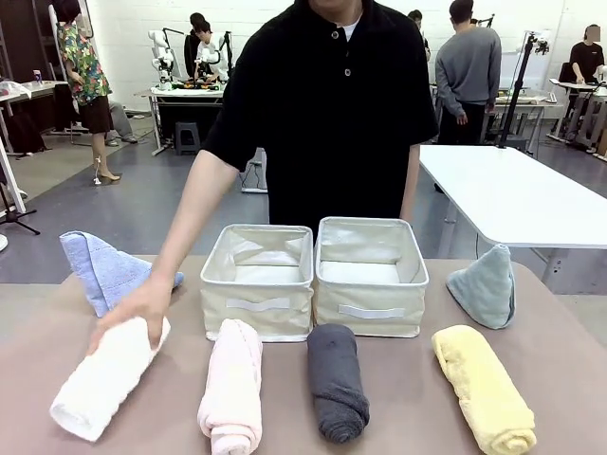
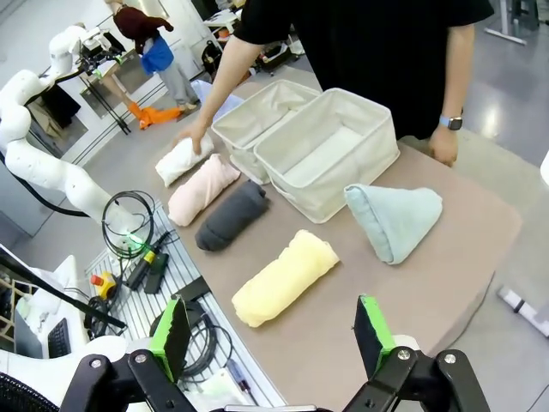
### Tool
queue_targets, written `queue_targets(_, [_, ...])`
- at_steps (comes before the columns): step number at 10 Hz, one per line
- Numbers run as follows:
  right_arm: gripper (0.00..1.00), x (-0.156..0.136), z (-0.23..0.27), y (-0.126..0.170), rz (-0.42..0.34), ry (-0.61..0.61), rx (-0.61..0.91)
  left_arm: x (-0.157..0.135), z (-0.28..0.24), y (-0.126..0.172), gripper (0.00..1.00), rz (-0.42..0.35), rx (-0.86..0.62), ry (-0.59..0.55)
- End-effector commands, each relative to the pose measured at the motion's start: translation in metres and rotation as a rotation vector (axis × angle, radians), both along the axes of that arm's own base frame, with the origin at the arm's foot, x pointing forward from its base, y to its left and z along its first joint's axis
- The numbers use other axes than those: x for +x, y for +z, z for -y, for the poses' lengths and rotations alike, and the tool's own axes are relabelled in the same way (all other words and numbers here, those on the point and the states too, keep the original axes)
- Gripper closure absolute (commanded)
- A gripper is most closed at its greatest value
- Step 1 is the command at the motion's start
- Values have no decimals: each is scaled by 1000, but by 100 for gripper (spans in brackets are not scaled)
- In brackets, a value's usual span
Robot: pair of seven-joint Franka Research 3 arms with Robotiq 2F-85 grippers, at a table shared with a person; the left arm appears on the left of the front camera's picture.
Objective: Sort the towels based on their folding style.
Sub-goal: Pick up one triangle-folded towel and place it in the left Fabric basket.
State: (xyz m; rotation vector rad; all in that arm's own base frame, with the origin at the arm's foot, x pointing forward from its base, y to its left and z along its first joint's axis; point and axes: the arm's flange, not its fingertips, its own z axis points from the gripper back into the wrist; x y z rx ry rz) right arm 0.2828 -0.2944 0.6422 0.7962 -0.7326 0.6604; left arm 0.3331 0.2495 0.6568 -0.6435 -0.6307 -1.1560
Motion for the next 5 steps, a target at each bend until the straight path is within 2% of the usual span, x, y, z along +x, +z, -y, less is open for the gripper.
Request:
queue_targets(1, [0, 2, 2, 2, 22, 12, 12, -2, 1, -3, 0, 28, -15, -11])
queue_targets(4, [0, 2, 2, 2, 22, 12, 12, -2, 1, -3, 0, 28, -15, -11])
queue_targets(5, [0, 2, 2, 2, 22, 12, 12, 0, 0, 0, 0, 0, 0, -1])
